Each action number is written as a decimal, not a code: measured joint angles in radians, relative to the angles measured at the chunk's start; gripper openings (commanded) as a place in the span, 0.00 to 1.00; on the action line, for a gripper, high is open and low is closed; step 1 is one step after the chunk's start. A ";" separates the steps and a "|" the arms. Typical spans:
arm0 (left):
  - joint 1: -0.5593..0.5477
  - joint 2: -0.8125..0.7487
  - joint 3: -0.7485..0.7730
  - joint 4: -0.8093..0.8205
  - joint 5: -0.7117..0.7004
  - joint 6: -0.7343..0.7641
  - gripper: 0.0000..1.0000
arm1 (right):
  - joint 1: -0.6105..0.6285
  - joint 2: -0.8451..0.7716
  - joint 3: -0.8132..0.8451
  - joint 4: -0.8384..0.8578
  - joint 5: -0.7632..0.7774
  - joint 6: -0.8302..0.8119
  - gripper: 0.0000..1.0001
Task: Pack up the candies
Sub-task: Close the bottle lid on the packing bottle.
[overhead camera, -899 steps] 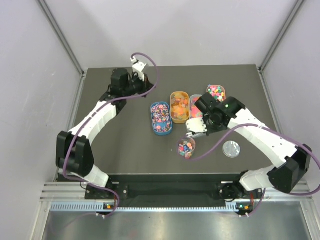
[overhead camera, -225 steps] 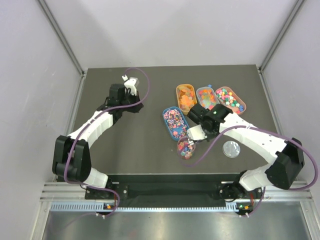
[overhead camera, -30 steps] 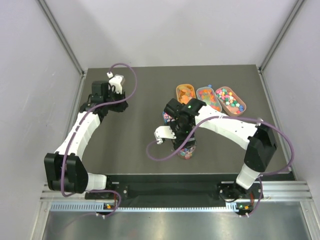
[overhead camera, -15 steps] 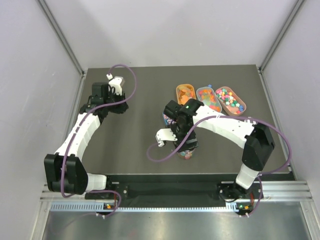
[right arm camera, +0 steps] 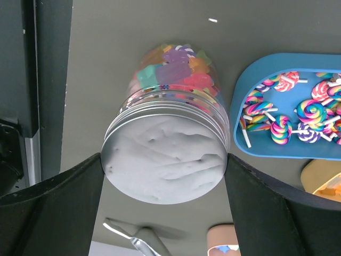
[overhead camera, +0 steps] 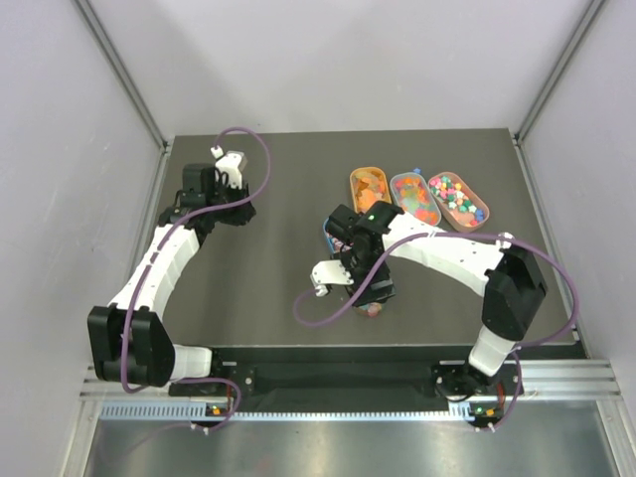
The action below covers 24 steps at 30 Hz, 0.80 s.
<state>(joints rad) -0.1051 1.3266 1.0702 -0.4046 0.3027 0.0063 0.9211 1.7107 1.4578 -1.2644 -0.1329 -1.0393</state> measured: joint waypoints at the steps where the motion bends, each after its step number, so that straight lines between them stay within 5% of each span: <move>1: 0.000 0.000 0.000 0.000 0.000 0.000 0.27 | 0.002 0.000 -0.003 0.003 0.001 0.002 0.70; 24: 0.000 0.005 0.000 0.000 0.045 -0.012 0.28 | 0.021 -0.009 -0.020 0.058 0.032 0.076 0.66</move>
<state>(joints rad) -0.1051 1.3312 1.0702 -0.4046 0.3481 -0.0059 0.9424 1.7020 1.4376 -1.2060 -0.1013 -0.9638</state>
